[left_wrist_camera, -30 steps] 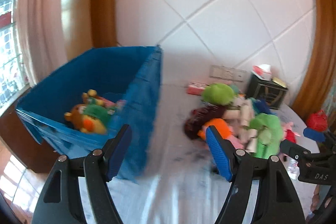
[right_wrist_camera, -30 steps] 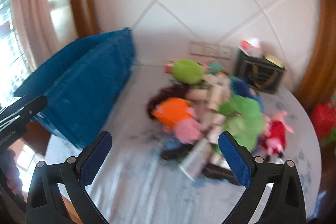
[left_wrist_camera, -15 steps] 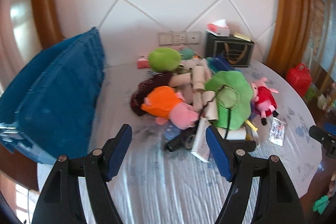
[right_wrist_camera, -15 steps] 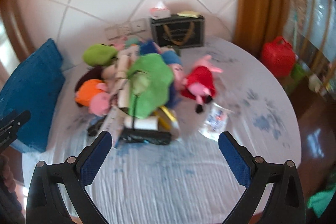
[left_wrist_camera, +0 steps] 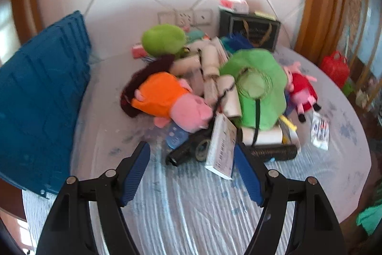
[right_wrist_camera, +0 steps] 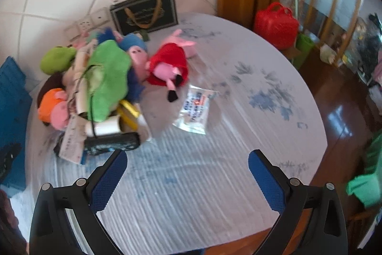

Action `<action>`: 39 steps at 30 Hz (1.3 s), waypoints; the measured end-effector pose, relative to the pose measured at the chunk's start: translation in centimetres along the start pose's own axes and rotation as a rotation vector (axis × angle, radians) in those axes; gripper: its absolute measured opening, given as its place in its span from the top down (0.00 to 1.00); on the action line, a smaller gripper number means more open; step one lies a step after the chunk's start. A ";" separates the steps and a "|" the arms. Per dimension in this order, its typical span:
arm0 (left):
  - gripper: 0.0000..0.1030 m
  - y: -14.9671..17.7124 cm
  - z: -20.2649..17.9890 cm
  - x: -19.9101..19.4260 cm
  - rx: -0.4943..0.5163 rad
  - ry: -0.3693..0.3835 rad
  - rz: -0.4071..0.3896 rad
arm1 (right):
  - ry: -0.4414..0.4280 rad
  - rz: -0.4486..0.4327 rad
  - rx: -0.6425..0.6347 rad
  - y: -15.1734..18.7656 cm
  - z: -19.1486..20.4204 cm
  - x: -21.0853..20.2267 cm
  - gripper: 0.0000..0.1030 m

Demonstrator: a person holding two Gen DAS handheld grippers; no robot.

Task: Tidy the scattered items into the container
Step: 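Grasp the long white medicine box with the left tool while the right tool grasps the wet-wipes pack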

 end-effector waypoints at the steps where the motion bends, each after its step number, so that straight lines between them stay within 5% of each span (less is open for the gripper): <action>1: 0.30 0.2 -0.5 0.7 -0.001 0.003 0.012 | -0.003 0.005 0.014 -0.2 -0.5 0.6 0.00; 6: 0.30 2.0 -3.0 4.5 -0.060 0.020 0.098 | -0.055 0.093 0.014 -1.0 -2.3 5.7 0.00; 15: 0.30 2.2 -3.0 9.9 -0.149 -0.136 0.129 | -0.133 0.210 -0.097 -3.8 -3.7 15.0 0.00; 31: 0.32 3.6 -6.0 16.3 -0.059 -0.053 0.212 | -0.054 0.244 -0.021 -4.3 -2.3 21.3 0.00; 34: 0.56 3.7 -7.0 16.1 -0.091 -0.034 0.204 | -0.009 0.217 -0.038 -4.2 -1.5 22.5 0.00; 35: 0.71 3.7 -7.4 16.0 -0.111 -0.005 0.204 | 0.007 0.221 -0.048 -4.0 -1.4 22.9 0.01; 36: 0.77 3.8 -7.7 16.0 -0.130 0.012 0.205 | 0.029 0.230 -0.057 -3.7 -1.5 23.3 0.02; 39: 0.77 3.8 -8.2 16.2 -0.129 -0.007 0.197 | 0.063 0.202 -0.094 -3.3 -1.5 22.7 0.26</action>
Point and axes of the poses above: each gripper's, at about its wrist camera, not at the fingertips, and x roughly the way its jaws point, z to its left, y to its underside, the point moved 9 cm from there along x, roughly the way its jaws point, and after that the axes turned 1 degree about y, right-handed, at the moved point
